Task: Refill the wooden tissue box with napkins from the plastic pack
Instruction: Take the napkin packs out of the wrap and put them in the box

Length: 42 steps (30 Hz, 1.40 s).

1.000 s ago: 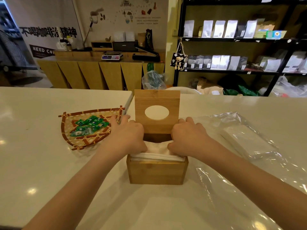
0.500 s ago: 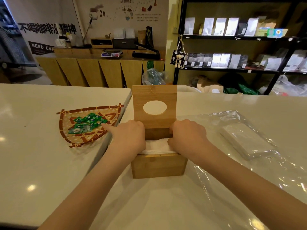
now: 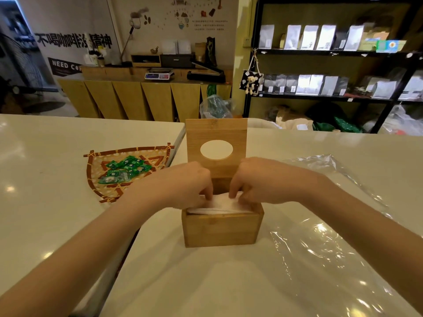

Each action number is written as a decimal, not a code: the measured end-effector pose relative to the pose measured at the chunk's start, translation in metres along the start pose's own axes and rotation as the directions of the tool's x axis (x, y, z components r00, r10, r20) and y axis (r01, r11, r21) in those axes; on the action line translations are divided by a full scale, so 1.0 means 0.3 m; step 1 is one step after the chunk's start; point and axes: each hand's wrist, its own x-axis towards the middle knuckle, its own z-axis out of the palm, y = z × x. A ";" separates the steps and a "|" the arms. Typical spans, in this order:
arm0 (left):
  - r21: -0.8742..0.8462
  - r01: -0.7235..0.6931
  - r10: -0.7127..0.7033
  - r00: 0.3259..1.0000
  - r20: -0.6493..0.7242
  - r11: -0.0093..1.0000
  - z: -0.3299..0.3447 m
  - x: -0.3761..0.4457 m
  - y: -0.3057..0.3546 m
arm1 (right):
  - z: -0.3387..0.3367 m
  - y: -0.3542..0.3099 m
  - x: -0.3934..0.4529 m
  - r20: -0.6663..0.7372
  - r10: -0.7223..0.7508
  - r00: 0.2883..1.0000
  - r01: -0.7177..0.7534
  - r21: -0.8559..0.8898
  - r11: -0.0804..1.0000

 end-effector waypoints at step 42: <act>-0.029 -0.074 0.076 0.996 0.050 0.997 -0.006 0.058 0.002 | 0.005 0.058 -0.023 0.036 -0.029 0.999 0.015 0.340 0.940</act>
